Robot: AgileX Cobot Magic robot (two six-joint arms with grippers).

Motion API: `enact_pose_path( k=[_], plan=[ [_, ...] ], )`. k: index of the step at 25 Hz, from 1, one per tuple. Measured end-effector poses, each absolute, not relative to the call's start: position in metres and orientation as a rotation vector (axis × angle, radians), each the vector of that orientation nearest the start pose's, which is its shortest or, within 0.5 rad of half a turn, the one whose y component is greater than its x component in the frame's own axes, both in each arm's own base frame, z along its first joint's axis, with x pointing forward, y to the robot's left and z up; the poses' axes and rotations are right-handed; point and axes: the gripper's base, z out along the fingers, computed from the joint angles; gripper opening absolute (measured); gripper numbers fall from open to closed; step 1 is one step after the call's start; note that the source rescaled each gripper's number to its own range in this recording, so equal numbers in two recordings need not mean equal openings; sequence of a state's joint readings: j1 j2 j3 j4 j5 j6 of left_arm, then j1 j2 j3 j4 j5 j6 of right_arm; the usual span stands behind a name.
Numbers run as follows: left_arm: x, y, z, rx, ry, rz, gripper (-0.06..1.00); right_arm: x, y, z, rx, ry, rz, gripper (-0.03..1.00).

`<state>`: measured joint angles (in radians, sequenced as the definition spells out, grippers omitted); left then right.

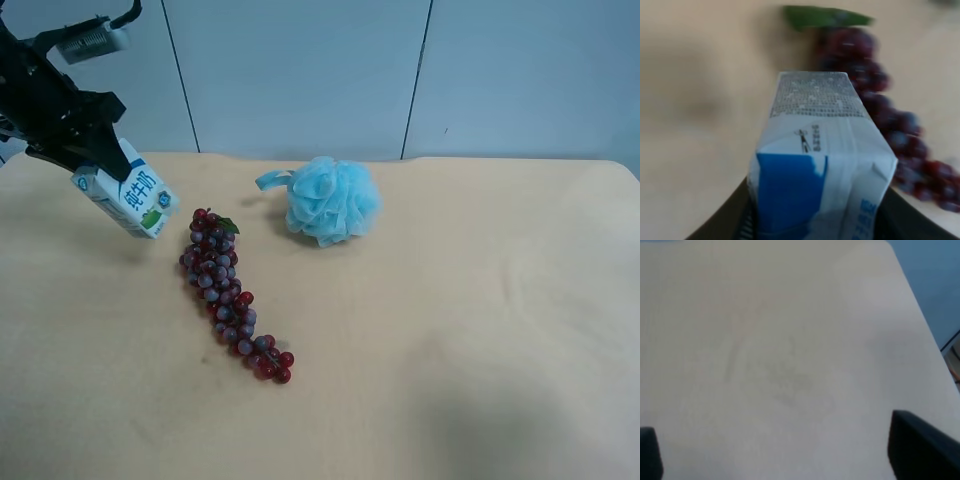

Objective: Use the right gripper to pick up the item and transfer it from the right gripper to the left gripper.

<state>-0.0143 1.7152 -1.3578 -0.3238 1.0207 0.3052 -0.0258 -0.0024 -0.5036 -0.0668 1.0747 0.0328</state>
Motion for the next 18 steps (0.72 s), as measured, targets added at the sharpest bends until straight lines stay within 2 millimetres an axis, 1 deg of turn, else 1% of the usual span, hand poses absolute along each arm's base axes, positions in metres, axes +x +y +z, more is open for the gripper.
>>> enact_pose_path(
  k=[3,7,10,14,18],
  plan=[
    [0.354,-0.022,0.266,0.207,2.799,-0.251,0.01,-0.006,-0.005,0.277,0.065,2.05,-0.075,0.79],
    [0.355,-0.017,0.265,0.141,2.808,-0.153,0.0,-0.006,-0.005,0.277,0.065,2.05,-0.075,0.79],
    [0.354,-0.023,0.265,0.166,2.812,-0.106,0.0,-0.006,-0.005,0.277,0.065,2.05,-0.075,0.79],
    [0.354,-0.039,0.263,0.229,2.814,-0.106,0.0,-0.006,-0.005,0.277,0.065,2.05,-0.075,0.79],
    [0.359,-0.043,0.248,0.249,2.847,-0.103,0.0,-0.006,-0.005,0.277,0.066,2.05,-0.074,0.79]
  ],
)
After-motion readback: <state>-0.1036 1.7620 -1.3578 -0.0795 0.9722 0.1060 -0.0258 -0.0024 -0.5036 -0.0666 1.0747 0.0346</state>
